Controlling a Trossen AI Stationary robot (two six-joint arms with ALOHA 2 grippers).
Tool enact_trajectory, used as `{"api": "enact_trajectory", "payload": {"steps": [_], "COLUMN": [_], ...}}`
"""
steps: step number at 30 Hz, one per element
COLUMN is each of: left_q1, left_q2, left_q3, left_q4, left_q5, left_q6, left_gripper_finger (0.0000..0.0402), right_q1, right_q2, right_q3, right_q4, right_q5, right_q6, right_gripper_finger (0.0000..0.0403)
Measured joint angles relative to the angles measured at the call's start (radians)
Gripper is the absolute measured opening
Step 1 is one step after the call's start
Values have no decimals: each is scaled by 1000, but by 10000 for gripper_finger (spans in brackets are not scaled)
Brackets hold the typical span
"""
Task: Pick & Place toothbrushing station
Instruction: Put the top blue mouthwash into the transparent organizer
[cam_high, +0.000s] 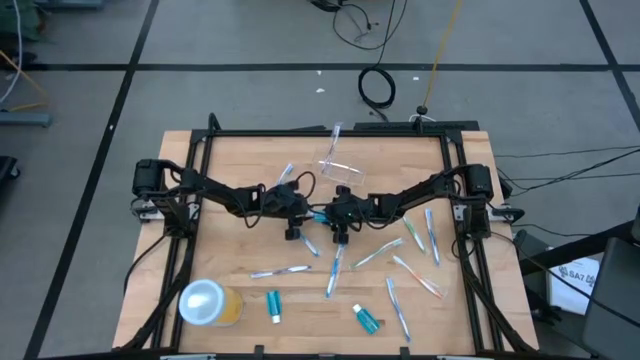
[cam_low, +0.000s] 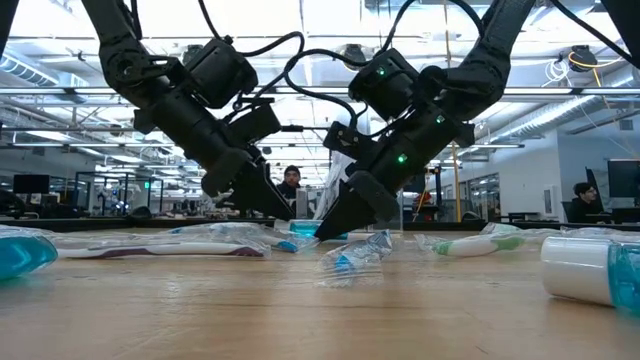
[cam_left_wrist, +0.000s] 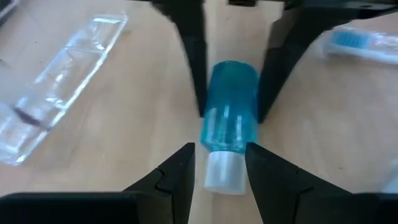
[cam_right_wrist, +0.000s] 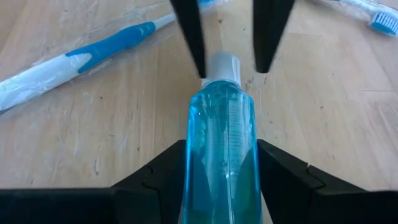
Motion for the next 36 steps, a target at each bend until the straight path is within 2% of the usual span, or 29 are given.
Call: {"api": "enact_trajectory", "payload": {"steps": [5, 14, 19, 24, 36], "left_q1": [-1, 0, -2, -10, -10], "left_q2": [0, 0, 0, 0, 0], "left_q3": [0, 0, 0, 0, 0], "left_q4": [-5, -5, -48, -41, -44], "left_q5": [86, 19, 32, 32, 31], "left_q6": [0, 12, 26, 31, 34], "left_gripper_finger": [160, 227, 235, 215, 118], "right_q1": [0, 1, 1, 1, 1], "right_q2": [0, 0, 0, 0, 0], "right_q3": [0, -1, -1, -1, -1], "right_q4": [3, 23, 38, 59, 62], "right_q5": [0, -8, -6, -4, -7], "right_q6": [0, -16, -16, -16, -17], "right_gripper_finger": [169, 169, 169, 169, 169]}}
